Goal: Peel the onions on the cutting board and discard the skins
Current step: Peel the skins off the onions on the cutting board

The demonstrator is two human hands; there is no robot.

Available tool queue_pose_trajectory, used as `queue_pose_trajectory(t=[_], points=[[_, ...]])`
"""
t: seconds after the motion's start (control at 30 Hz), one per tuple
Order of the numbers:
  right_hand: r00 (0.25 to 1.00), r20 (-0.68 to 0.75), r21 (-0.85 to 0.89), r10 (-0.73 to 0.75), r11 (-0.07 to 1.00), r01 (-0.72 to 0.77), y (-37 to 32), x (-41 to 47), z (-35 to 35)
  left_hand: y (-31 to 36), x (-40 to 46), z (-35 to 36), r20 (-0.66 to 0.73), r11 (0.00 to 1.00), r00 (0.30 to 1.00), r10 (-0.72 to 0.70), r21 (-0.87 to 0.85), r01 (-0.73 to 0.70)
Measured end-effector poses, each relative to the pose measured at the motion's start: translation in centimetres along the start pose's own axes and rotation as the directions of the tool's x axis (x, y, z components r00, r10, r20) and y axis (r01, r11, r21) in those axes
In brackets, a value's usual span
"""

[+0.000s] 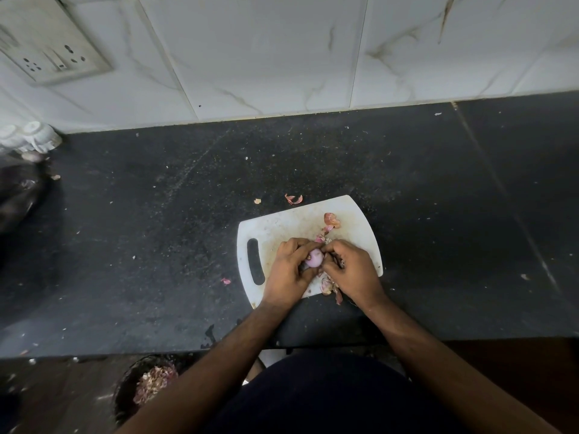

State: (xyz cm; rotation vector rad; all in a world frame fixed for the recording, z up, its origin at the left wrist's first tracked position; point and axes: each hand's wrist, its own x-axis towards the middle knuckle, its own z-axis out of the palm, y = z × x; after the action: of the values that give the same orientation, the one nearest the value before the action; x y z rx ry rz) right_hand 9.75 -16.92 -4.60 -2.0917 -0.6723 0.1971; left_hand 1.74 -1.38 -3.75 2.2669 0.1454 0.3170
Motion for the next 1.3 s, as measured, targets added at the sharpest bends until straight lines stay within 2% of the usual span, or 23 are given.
queue_pose_trajectory(t=[0.2, 0.33, 0.53, 0.7, 0.83, 1.03, 1.3], points=[[1.000, 0.000, -0.035, -0.022, 0.999, 0.022, -0.5, -0.3, -0.2, 0.4, 0.1, -0.6, -0.026, 0.985, 0.998, -0.066, -0.160, 0.061], [0.992, 0.048, -0.170, -0.119, 0.977, 0.126, -0.5, -0.5, -0.2, 0.4, 0.0, -0.6, -0.044, 0.970, 0.993, -0.113, -0.222, 0.101], [0.971, 0.075, -0.350, -0.225, 0.906, 0.237, -0.2, -0.1, 0.3, -0.1, -0.1, -0.5, -0.007, 0.967, 0.995, -0.103, -0.237, 0.098], [0.960, 0.044, -0.479, -0.275, 0.838, 0.262, -0.4, -0.6, 1.0, -0.5, -0.2, -0.3, 0.012, 0.978, 0.996, -0.083, -0.190, 0.084], [0.953, 0.030, -0.539, -0.301, 0.798, 0.270, 0.0, -0.8, 1.2, -0.3, -0.3, -0.5, 0.013, 0.988, 1.000, -0.019, -0.152, 0.021], [0.950, -0.002, -0.587, -0.311, 0.770, 0.251, -0.4, -0.5, 1.2, -0.2, -0.3, -0.6, 0.014, 0.988, 0.999, -0.034, -0.147, 0.035], [0.972, -0.076, -0.570, -0.221, 0.810, 0.140, -1.5, 0.2, 1.3, 0.3, -0.3, -0.7, 0.017, 0.951, 0.995, -0.103, -0.291, 0.103]])
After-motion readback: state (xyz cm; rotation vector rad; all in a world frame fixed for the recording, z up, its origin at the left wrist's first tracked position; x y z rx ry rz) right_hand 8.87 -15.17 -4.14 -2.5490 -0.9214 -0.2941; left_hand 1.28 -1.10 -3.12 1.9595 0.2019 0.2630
